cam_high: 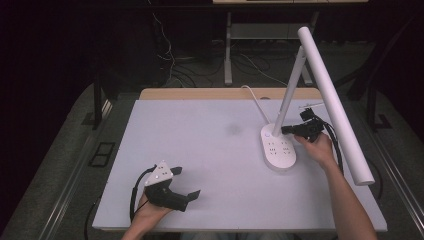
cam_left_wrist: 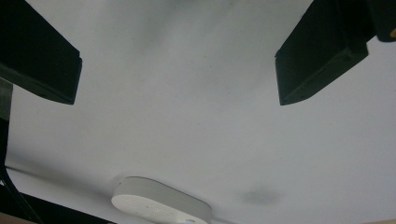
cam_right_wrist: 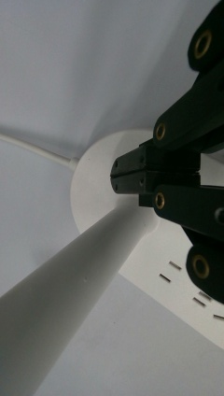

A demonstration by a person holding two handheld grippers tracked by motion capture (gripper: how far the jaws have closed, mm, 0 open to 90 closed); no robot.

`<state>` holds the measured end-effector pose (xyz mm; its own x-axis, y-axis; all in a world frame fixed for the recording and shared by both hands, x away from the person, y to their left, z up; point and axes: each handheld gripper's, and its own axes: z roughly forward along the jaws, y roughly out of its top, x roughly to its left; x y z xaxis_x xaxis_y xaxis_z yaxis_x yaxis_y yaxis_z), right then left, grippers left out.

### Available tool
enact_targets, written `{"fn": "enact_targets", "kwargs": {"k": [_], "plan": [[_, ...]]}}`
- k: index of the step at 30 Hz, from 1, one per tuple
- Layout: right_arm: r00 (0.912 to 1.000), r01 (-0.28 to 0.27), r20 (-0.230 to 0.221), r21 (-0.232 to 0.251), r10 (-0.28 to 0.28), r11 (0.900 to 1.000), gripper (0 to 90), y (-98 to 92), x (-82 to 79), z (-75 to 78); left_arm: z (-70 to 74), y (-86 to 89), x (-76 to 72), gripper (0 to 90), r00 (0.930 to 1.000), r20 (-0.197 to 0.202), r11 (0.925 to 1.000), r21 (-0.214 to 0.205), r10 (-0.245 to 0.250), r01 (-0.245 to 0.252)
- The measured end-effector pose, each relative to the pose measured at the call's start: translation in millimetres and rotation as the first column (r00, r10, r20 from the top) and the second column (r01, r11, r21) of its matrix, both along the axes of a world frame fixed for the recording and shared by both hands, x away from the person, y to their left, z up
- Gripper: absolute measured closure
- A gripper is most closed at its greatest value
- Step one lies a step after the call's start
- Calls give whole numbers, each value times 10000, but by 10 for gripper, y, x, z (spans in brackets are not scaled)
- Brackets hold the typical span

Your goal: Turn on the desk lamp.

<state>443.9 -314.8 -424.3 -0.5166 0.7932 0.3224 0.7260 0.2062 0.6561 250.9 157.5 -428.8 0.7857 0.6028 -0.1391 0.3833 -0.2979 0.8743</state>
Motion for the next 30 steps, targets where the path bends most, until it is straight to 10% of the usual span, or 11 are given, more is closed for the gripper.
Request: {"fn": "enact_targets", "kwargs": {"k": [30], "plan": [[9998,172,-122,0,-172,9999,896,31,-10,9,8,4,-11,0,10000,24,10000,-26,-3,4]]}}
